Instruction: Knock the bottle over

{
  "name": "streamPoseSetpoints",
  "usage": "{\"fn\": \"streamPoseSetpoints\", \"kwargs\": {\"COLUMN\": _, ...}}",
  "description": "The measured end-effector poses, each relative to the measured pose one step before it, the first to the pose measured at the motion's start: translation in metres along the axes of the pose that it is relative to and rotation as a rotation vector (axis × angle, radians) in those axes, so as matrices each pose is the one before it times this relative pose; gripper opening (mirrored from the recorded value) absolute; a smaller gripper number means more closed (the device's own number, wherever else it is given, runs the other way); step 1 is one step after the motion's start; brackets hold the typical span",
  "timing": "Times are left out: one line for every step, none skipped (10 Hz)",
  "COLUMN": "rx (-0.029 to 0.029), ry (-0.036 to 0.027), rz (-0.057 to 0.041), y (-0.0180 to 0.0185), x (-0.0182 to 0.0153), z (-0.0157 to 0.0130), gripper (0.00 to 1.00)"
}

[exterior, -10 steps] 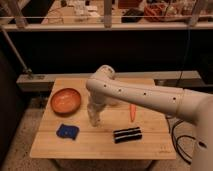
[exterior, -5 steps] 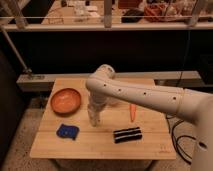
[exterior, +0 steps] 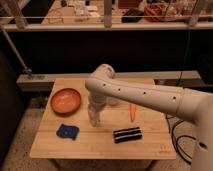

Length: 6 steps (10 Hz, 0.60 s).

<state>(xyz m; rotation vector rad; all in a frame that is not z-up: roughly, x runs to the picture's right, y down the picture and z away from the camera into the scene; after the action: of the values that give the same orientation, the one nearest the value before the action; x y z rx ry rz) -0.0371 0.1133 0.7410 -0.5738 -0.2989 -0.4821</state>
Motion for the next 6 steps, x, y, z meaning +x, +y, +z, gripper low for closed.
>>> {"fn": "streamPoseSetpoints", "kwargs": {"rx": -0.00081, "ry": 0.00134, "rz": 0.00148, "y": 0.00027, "x": 0.00049, "z": -0.00068, "gripper": 0.00}}
{"fn": "streamPoseSetpoints", "kwargs": {"rx": -0.00131, "ry": 0.00044, "rz": 0.00037, "y": 0.00036, "x": -0.00007, "z": -0.00015, "gripper": 0.00}}
{"fn": "streamPoseSetpoints", "kwargs": {"rx": -0.00018, "ry": 0.00072, "rz": 0.00128, "y": -0.00004, "x": -0.00002, "z": -0.00066, "gripper": 0.00}}
{"fn": "streamPoseSetpoints", "kwargs": {"rx": -0.00119, "ry": 0.00148, "rz": 0.00173, "y": 0.00029, "x": 0.00043, "z": -0.00045, "gripper": 0.00}}
{"fn": "streamPoseSetpoints", "kwargs": {"rx": -0.00083, "ry": 0.00100, "rz": 0.00110, "y": 0.00015, "x": 0.00020, "z": -0.00047, "gripper": 0.00}}
{"fn": "streamPoseSetpoints", "kwargs": {"rx": -0.00101, "ry": 0.00045, "rz": 0.00175, "y": 0.00026, "x": 0.00037, "z": 0.00010, "gripper": 0.00}}
